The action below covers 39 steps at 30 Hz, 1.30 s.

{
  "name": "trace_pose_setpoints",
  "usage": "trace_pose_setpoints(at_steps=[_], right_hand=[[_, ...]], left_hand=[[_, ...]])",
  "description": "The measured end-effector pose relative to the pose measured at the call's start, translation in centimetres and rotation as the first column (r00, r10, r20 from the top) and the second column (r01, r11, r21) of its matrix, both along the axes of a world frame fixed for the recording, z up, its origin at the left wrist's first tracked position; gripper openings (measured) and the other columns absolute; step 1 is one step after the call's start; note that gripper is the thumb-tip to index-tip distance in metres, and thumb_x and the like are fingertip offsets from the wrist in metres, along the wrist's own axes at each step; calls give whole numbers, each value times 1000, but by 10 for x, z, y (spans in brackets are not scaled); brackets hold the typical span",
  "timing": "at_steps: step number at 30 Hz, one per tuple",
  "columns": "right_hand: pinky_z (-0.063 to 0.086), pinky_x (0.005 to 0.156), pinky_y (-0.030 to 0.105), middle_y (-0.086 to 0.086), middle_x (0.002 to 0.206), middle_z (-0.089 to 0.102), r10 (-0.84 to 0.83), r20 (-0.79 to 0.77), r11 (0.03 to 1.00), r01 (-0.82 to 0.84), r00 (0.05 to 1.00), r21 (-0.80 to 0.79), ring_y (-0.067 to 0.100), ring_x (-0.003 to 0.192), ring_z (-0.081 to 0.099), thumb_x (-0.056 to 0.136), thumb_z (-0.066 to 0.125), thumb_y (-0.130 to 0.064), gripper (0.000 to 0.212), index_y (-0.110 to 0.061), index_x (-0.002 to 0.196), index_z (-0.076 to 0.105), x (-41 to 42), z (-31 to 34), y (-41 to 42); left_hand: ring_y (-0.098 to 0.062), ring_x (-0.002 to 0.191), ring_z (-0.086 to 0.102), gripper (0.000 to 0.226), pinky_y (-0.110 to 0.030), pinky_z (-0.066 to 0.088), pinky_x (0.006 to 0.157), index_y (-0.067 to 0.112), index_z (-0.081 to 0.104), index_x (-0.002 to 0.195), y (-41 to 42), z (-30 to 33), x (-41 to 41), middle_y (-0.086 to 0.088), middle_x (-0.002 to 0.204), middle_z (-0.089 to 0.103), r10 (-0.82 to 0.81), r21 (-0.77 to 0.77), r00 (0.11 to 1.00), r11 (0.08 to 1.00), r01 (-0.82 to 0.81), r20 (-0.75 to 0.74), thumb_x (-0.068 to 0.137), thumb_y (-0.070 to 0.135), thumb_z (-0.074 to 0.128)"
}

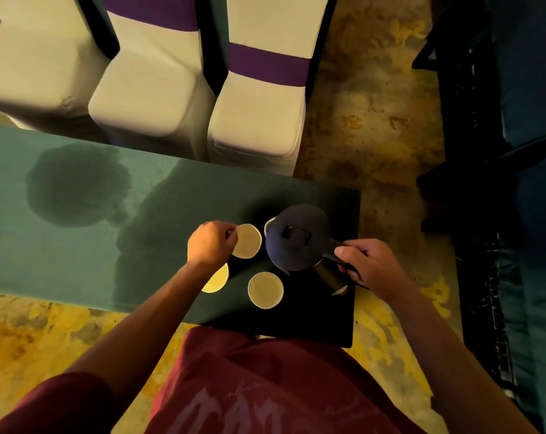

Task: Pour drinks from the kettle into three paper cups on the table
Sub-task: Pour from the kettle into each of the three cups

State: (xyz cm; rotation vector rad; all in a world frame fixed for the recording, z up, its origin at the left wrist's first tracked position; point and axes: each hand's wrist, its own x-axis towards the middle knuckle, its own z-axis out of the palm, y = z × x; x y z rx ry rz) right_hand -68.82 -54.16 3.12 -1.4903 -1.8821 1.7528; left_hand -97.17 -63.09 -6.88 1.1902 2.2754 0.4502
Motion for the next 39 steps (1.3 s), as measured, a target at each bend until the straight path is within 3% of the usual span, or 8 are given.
trace_pose_setpoints(at_steps=[10,16,19,25,39], right_hand=[[32,45,19,-9,43,44,84,69,995,-87,994,46,2,40,41,86,55,-38,40,-6,61,60,-22,3,7],[36,53,30,-2,51,50,112,104,991,-118,988,58,10,48,47,80,56,-48,46,-6,63,61,-31,2,9],[38,56,35,1,55,53,126,131,988,-136,983,70,14,53,50,78,54,-52,48,-6,66,63,-37,4,9],[35,54,32,-7,44,50,152,254,971,-193,955,143,9,46,45,92,61,-35,41,-7,62,65,-61,9,10],[32,53,27,-12,38,49,186,365,969,-232,912,87,1,38,44,94,57,-40,44,-13,60,66,-92,16,14]], left_hand=[[-25,73,70,24,-38,59,65,20,78,103,5,-5,-4,-5,87,77,116,6,993,993,-116,34,93,33,60],[-22,66,65,25,-27,48,57,20,78,103,3,-11,-8,-5,81,75,167,-1,981,986,-168,94,94,34,60],[-20,65,66,24,-30,53,57,19,78,104,1,-12,-11,-4,82,76,175,30,979,983,-179,103,94,32,61],[-27,69,68,22,-34,55,59,20,80,96,-1,-14,-15,-6,77,75,165,63,984,983,-170,72,92,32,61],[-19,72,70,23,-39,59,64,23,79,102,-3,-25,-28,-1,82,77,171,118,977,975,-186,128,91,36,64]])
